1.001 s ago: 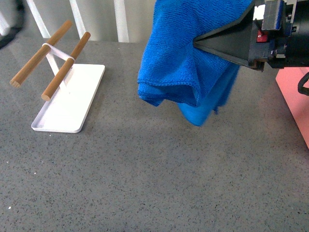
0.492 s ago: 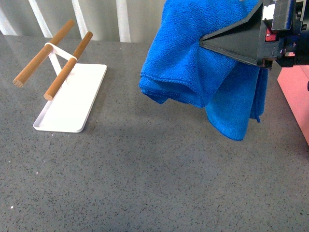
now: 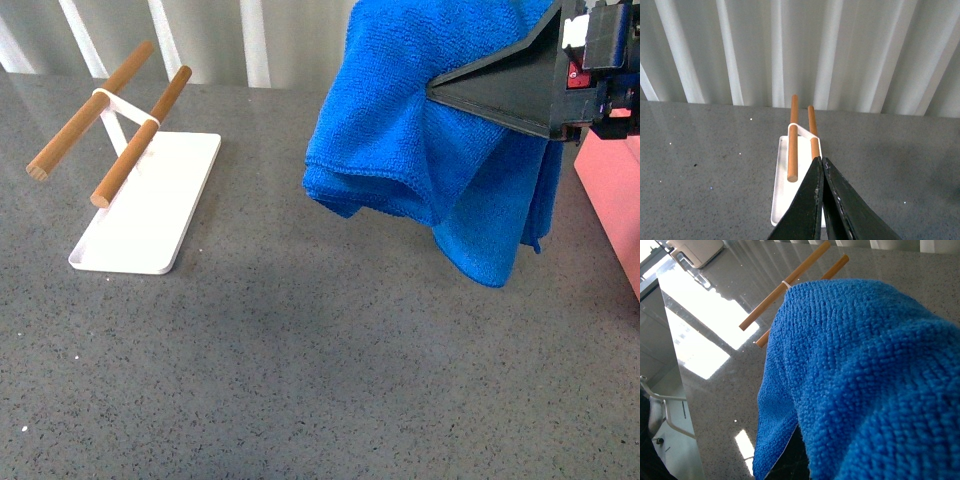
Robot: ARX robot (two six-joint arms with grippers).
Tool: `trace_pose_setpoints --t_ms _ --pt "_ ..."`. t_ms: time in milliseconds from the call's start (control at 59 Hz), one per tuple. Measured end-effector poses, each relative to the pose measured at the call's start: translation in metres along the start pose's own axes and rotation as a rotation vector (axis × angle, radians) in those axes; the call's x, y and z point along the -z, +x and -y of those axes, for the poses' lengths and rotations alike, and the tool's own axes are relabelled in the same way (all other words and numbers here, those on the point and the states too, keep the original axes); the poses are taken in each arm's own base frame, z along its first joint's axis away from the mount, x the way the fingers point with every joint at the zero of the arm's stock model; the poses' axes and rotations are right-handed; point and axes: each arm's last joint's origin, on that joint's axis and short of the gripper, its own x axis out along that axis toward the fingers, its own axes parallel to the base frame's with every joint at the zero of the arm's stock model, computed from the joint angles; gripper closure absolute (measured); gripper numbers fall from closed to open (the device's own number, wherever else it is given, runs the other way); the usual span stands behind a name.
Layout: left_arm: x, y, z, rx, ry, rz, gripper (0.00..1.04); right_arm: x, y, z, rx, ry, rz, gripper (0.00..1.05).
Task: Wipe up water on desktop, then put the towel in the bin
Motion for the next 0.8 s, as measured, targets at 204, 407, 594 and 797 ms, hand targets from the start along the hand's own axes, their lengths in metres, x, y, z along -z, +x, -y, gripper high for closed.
trace_pose_setpoints --t_ms 204,407,594,797 --pt "-0.003 -0.01 -0.003 -0.018 0.0 0.011 1.01 0.0 -0.002 0.0 0.012 0.001 -0.011 1.01" --pt "-0.006 -0.02 -0.003 -0.018 0.001 0.015 1.01 -0.002 -0.003 -0.002 0.011 -0.004 -0.006 1.01" --pt "-0.008 -0.027 -0.003 -0.017 0.001 0.021 1.01 -0.002 -0.003 -0.004 0.015 -0.004 -0.009 1.01" --pt "-0.008 -0.033 -0.003 -0.017 0.001 0.024 1.01 -0.002 -0.004 -0.004 0.011 -0.003 -0.013 1.01"
